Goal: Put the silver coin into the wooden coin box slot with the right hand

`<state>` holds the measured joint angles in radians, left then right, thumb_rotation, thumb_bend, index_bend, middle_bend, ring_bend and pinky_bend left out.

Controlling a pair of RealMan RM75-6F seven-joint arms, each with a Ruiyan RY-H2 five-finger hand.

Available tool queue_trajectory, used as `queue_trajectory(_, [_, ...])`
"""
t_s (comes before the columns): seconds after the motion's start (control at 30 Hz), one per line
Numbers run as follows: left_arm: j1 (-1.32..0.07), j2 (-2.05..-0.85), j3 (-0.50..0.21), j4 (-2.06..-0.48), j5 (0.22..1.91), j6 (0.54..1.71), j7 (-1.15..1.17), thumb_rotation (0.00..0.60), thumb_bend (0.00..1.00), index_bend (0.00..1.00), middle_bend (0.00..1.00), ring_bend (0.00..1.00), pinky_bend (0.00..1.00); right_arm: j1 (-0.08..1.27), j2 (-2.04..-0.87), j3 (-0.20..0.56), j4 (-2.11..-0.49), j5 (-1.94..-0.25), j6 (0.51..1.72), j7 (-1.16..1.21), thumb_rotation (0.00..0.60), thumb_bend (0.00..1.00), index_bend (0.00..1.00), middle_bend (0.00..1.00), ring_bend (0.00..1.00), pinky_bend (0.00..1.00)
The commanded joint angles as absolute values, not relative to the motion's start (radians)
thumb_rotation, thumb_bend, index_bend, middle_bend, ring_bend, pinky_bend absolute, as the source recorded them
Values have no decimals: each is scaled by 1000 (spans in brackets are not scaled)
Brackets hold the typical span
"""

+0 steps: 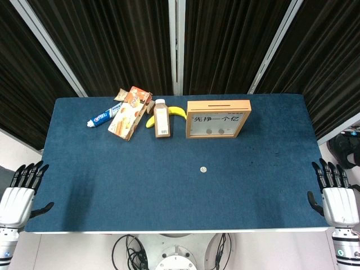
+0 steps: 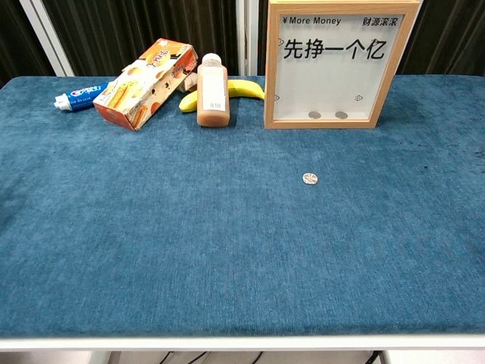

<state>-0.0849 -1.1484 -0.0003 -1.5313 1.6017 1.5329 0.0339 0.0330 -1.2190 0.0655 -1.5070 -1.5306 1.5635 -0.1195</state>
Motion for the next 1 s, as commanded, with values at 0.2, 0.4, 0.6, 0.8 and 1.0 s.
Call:
queue_trajectory(0.2, [-84,-1149,3,-1531,1607,1534,33,600,124,26,0,0,0,42,-1220,66,-1510,-1534,1551,-130,600,319,0,0,0,0])
queue_trajectory(0.4, [-82,-1147,6,-1531,1613,1539,33,600,124,26,0,0,0,74,-1206,57,-1559,-1568,1514,-181,600,320,0,0,0,0])
queue_trajectory(0.6, [-82,-1145,6,-1531,1612,1539,26,600,124,26,0,0,0,136,-1205,57,-1612,-1582,1421,-260,600,319,0,0,0,0])
queue_trajectory(0.8, [-86,-1151,6,-1527,1622,1541,33,600,124,26,0,0,0,252,-1216,81,-1677,-1514,1218,-338,600,320,0,0,0,0])
queue_trajectory(1.0, [-83,-1160,8,-1519,1627,1547,40,600,124,25,0,0,0,380,-1315,142,-1646,-1397,1058,-443,600,320,0,0,0,0])
